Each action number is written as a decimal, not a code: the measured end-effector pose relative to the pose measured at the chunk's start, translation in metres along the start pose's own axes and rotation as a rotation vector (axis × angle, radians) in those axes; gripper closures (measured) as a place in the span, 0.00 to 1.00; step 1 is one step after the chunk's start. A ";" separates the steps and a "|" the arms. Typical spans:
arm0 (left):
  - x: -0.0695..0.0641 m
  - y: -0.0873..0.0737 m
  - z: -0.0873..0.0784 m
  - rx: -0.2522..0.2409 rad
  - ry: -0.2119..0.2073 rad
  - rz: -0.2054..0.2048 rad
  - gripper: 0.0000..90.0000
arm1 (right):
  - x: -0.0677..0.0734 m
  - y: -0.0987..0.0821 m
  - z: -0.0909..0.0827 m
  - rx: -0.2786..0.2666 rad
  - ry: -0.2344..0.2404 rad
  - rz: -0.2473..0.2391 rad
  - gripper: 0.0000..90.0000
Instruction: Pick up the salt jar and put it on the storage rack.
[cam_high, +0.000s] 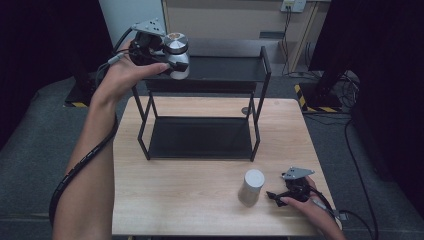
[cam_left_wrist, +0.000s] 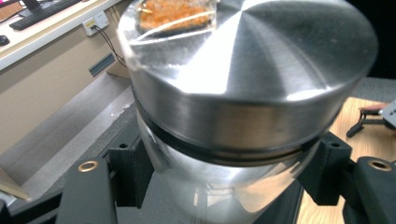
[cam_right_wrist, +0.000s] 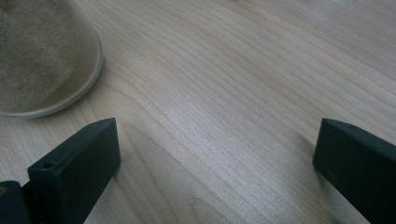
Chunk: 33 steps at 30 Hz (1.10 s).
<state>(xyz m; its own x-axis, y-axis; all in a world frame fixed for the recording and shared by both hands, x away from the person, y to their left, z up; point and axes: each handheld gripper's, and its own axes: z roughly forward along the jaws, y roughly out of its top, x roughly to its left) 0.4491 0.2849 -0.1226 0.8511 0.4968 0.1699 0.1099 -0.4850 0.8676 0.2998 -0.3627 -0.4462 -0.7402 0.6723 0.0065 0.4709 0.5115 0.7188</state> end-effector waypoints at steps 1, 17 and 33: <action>-0.002 0.001 0.001 0.007 0.009 0.002 0.33 | 0.000 0.000 0.000 0.000 0.000 0.000 0.02; -0.020 0.007 0.011 0.034 0.160 -0.062 0.33 | 0.000 0.000 0.000 0.000 0.000 0.000 0.02; -0.021 -0.001 0.033 0.013 0.232 -0.163 0.33 | 0.000 0.000 0.000 0.000 0.001 -0.002 0.02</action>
<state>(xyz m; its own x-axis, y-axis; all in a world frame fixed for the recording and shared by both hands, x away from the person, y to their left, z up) 0.4478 0.2510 -0.1429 0.6819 0.7193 0.1325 0.2433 -0.3940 0.8863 0.3000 -0.3630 -0.4461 -0.7416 0.6709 0.0063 0.4700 0.5127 0.7185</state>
